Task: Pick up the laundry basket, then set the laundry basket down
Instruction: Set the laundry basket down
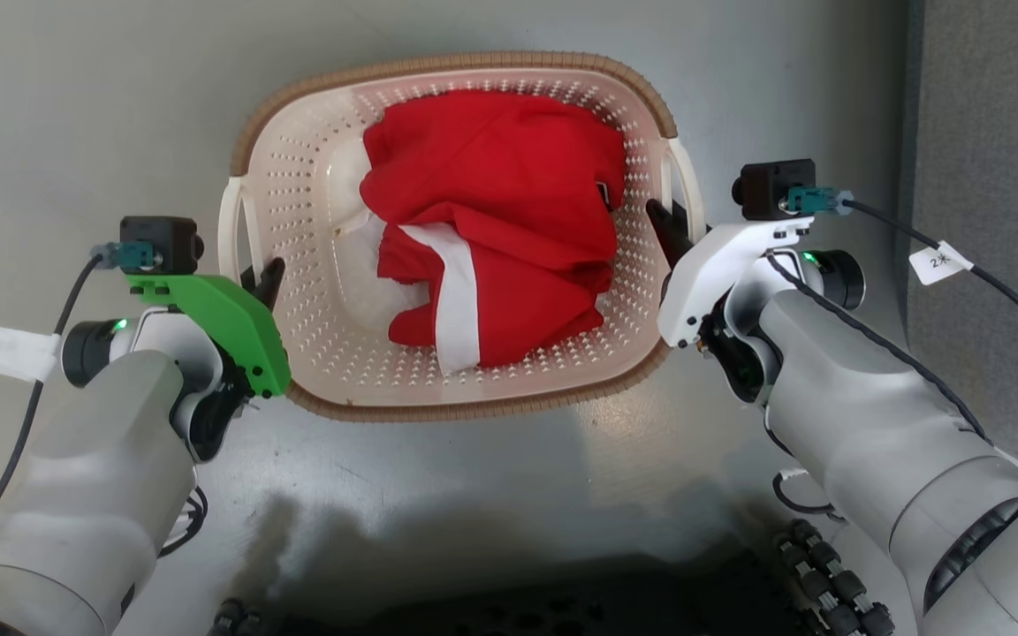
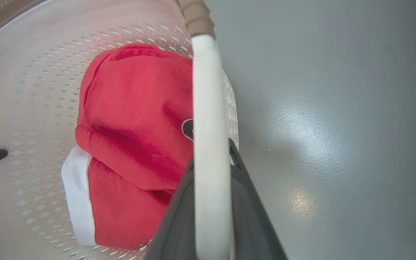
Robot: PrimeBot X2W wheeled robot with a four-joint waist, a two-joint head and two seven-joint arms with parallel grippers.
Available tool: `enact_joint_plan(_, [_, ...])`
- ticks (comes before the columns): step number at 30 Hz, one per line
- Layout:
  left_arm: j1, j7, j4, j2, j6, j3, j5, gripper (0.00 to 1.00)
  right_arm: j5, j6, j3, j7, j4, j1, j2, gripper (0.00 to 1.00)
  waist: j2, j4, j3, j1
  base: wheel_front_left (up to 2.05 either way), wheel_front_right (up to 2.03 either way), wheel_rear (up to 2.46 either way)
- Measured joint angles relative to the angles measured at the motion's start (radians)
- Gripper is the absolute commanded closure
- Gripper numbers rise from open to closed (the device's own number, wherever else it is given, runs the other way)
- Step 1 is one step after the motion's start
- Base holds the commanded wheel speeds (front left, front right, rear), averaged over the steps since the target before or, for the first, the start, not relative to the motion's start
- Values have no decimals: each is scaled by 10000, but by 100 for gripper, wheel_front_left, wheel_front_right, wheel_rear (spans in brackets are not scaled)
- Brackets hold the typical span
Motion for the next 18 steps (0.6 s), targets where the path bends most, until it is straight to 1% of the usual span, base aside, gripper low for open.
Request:
enact_joint_plan(5, [-51, -150, 23, -8, 0, -150, 0, 100, 77, -4, 44, -69, 65, -78, 0, 100, 0, 20, 121, 0, 0, 0, 0])
enact_joint_plan(6, [-51, -167, 27, -10, 0, -178, 0, 100, 109, -63, 52, -69, 69, -80, 2, 100, 0, 21, 131, 0, 0, 0, 0])
enact_joint_plan(10, [-52, -167, 42, -38, 0, -240, 0, 100, 190, -84, 94, -69, 142, -81, 8, 100, 0, 17, 167, 0, 0, 0, 0])
enact_joint_plan(11, [-52, -165, 58, -50, 0, -251, -2, 100, 226, -86, 107, -69, 157, -81, 8, 80, 0, 16, 173, 0, 0, 0, 0])
enact_joint_plan(12, [-52, -151, 90, -63, 0, -255, -4, 87, 251, -88, 107, -69, 173, -81, 12, 56, 0, 15, 177, 0, 0, 0, 0])
enact_joint_plan(13, [-52, -104, 140, -79, 0, -257, -8, 14, 299, -86, 107, -59, 188, -81, 12, 0, 0, 13, 178, 0, 0, 0, 0])
enact_joint_plan(14, [-53, -73, 207, -77, 0, -274, -8, 0, 336, -86, 111, -10, 203, -82, 6, 0, 0, 12, 179, 0, 0, 0, 0])
enact_joint_plan(18, [-53, -19, 330, 29, -29, -318, -10, 0, 407, -88, 127, 8, 221, -90, -125, 0, 0, 4, 166, 0, 0, 0, 0])
